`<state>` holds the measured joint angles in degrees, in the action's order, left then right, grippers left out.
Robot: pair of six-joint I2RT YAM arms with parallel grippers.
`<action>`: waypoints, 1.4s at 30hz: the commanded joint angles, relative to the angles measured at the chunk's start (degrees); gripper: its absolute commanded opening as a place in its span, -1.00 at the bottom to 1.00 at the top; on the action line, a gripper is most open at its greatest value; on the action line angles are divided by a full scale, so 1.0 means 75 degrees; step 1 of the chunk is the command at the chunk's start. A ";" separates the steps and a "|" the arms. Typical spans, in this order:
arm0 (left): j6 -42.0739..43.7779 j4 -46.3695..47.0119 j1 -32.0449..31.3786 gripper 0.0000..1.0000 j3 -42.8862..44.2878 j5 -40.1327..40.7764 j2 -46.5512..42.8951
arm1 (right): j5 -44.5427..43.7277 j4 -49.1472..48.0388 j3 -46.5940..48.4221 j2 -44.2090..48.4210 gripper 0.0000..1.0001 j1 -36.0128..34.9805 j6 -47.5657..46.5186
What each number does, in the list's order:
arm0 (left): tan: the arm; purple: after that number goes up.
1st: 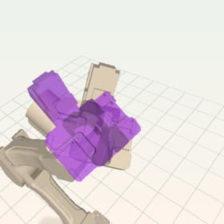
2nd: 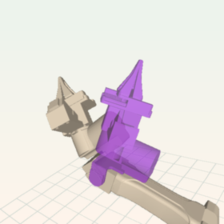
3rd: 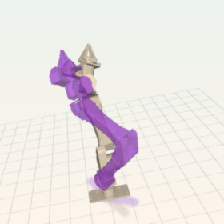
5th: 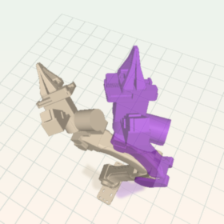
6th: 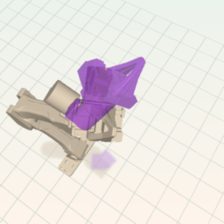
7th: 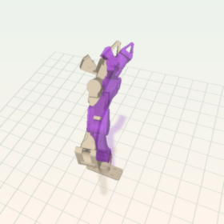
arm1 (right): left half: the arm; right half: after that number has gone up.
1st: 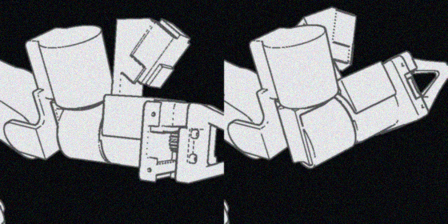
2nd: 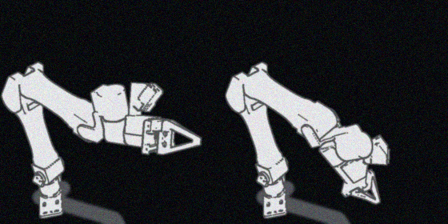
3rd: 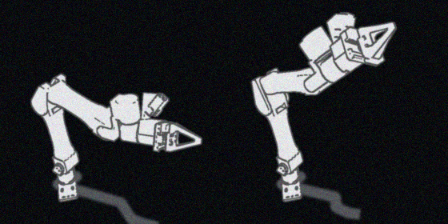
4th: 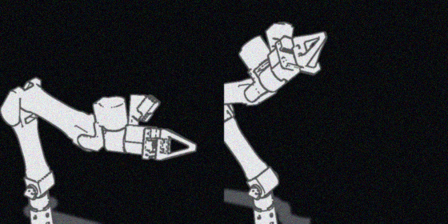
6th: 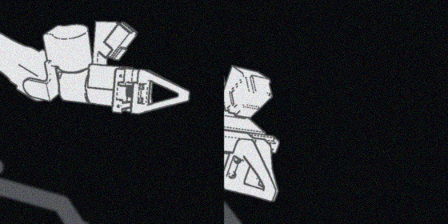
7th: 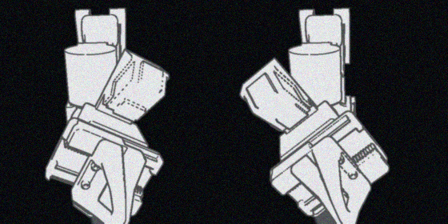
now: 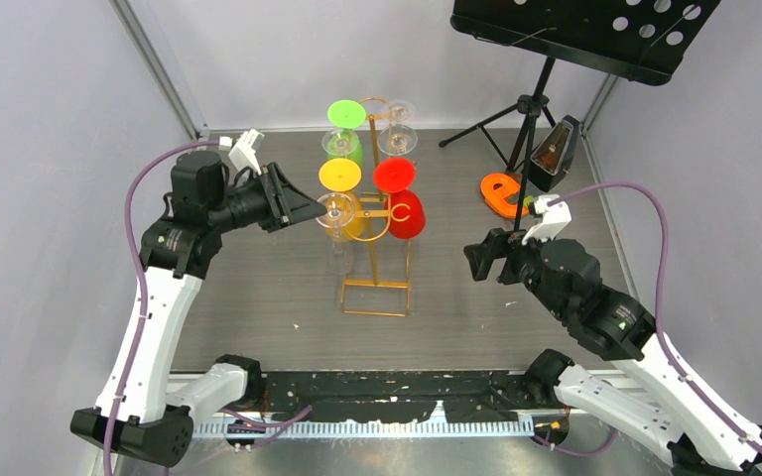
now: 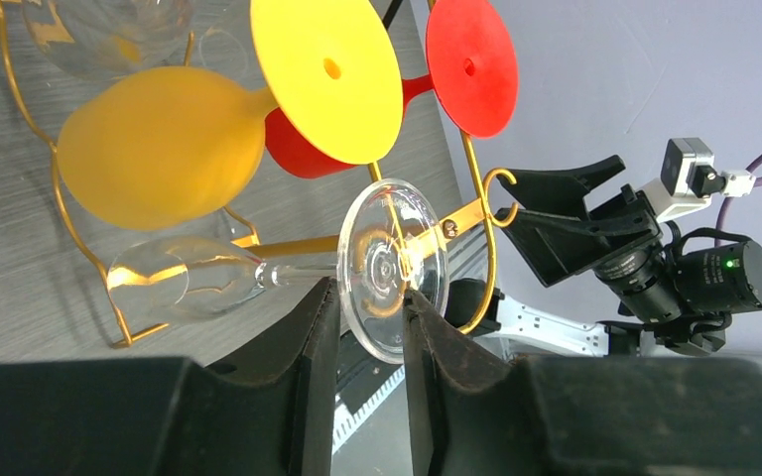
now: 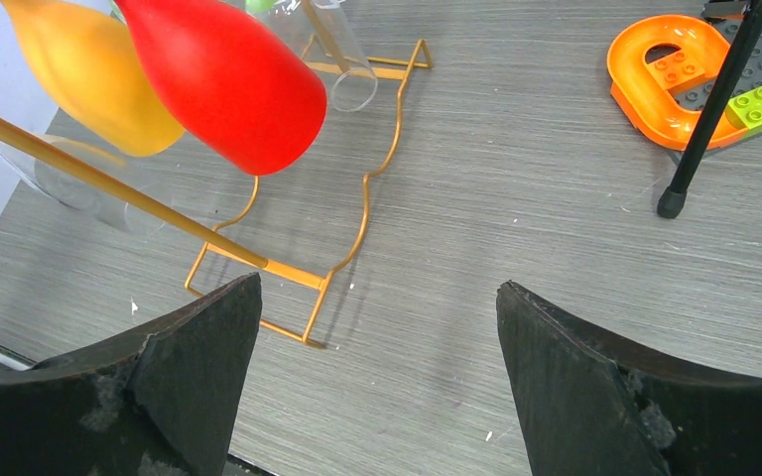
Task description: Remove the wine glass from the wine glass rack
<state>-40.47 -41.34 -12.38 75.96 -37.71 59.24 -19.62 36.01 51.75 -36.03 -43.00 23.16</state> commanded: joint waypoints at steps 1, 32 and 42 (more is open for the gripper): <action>-0.0030 0.0315 -0.0069 -0.47 0.0217 0.0060 0.0022 | -0.0088 -0.0319 -0.0020 0.0091 0.89 0.0033 0.0123; 0.0050 0.0061 -0.0095 -1.00 0.0936 0.0131 0.0092 | -0.0099 -0.0339 -0.0099 0.0098 0.89 0.0027 0.0223; 0.0200 -0.0136 -0.0095 -1.00 0.1158 0.0569 0.0012 | -0.0094 -0.0347 -0.0004 0.0029 0.89 0.0027 0.0212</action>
<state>-40.07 -43.18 -12.80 81.19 -35.14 60.64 -19.62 35.99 50.81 -35.62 -43.00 24.18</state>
